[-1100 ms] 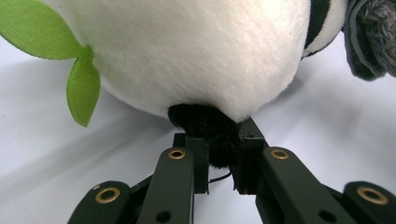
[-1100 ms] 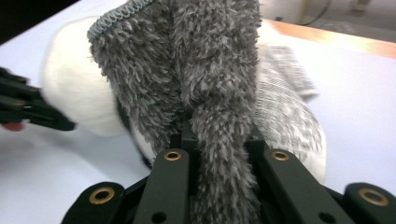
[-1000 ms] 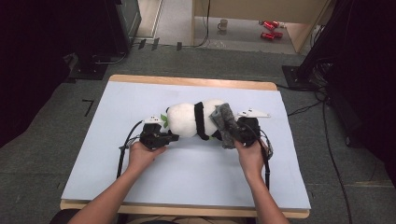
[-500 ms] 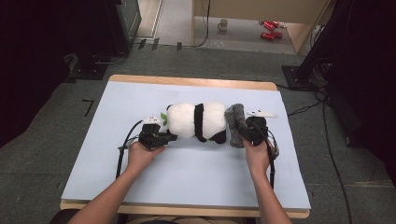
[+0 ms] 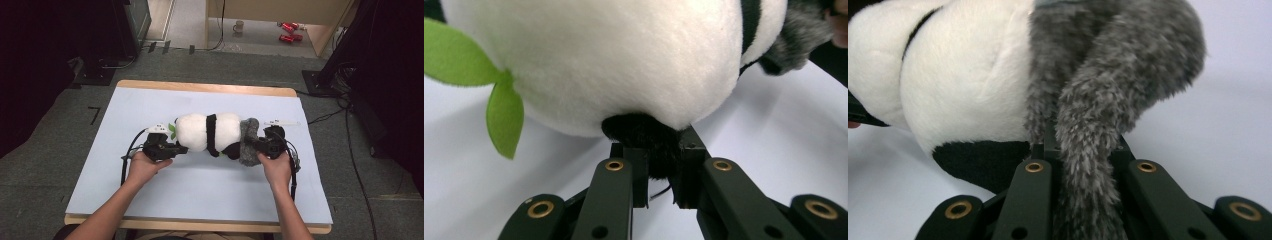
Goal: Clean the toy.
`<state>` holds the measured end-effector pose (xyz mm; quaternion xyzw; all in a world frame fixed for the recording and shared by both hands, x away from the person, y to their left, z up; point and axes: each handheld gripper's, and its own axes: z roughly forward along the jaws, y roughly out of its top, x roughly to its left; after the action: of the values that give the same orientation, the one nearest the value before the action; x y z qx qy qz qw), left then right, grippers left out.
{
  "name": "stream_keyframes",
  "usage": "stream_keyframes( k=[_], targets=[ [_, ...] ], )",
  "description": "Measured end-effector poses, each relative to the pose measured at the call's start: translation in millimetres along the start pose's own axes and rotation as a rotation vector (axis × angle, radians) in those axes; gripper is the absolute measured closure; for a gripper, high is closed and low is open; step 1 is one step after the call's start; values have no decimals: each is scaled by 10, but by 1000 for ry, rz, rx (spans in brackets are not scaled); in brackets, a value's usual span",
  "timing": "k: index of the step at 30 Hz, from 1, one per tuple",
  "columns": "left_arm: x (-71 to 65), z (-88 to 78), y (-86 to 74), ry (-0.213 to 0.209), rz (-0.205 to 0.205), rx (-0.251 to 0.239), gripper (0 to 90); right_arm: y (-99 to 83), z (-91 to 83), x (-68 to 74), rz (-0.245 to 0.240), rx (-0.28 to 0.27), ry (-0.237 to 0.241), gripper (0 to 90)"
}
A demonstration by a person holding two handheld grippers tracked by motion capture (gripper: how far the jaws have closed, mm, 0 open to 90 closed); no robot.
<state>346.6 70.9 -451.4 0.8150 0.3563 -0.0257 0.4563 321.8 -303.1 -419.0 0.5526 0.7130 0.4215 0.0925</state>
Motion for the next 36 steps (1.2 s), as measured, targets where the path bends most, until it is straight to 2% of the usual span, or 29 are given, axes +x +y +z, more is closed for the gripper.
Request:
stream_keyframes(
  k=[2,3,4,5,6,8,9,12,13,15,17,22,25,29,34,36],
  targets=[
    [14,-15,-23,-12,-27,-2,807,27,-83,51,-4,-39,0,795],
    [14,-15,-23,-12,-27,-2,807,56,-137,92,-11,-67,10,795],
    [-4,-31,-14,-27,-38,-14,807,56,-137,92,-11,-67,10,795],
    [-51,-56,3,-39,-40,-27,808,129,-255,229,-60,-112,32,794],
    [-51,-56,3,-39,-40,-27,807,129,-255,229,-60,-112,32,794],
    [-87,-68,-1,-32,-36,-20,808,170,-312,335,-97,-121,75,792],
    [-73,-69,-12,-33,-43,-16,807,185,-294,449,-142,-98,93,792],
    [-45,-62,-20,-28,-52,-20,806,169,-204,491,-162,-75,106,792],
    [-27,-48,-31,-15,-52,-19,805,139,-84,521,-193,-42,81,791],
    [-14,-29,-43,-6,-44,-17,800,128,1,531,-219,-46,46,791],
    [-3,-19,-50,-8,-42,-27,791,146,31,529,-224,-64,26,791],
    [28,-19,-62,32,4,-37,719,217,100,559,-240,-89,1,789],
    [49,-39,-68,63,46,-42,631,273,141,583,-246,-99,-5,789],
    [72,-105,-54,79,103,-61,502,338,205,602,-249,-110,-16,787],
    [154,-172,-40,71,95,-89,436,423,290,613,-246,-109,-13,785],
    [217,-206,-6,80,99,-122,416,471,314,619,-248,-107,-20,784]
  ],
)
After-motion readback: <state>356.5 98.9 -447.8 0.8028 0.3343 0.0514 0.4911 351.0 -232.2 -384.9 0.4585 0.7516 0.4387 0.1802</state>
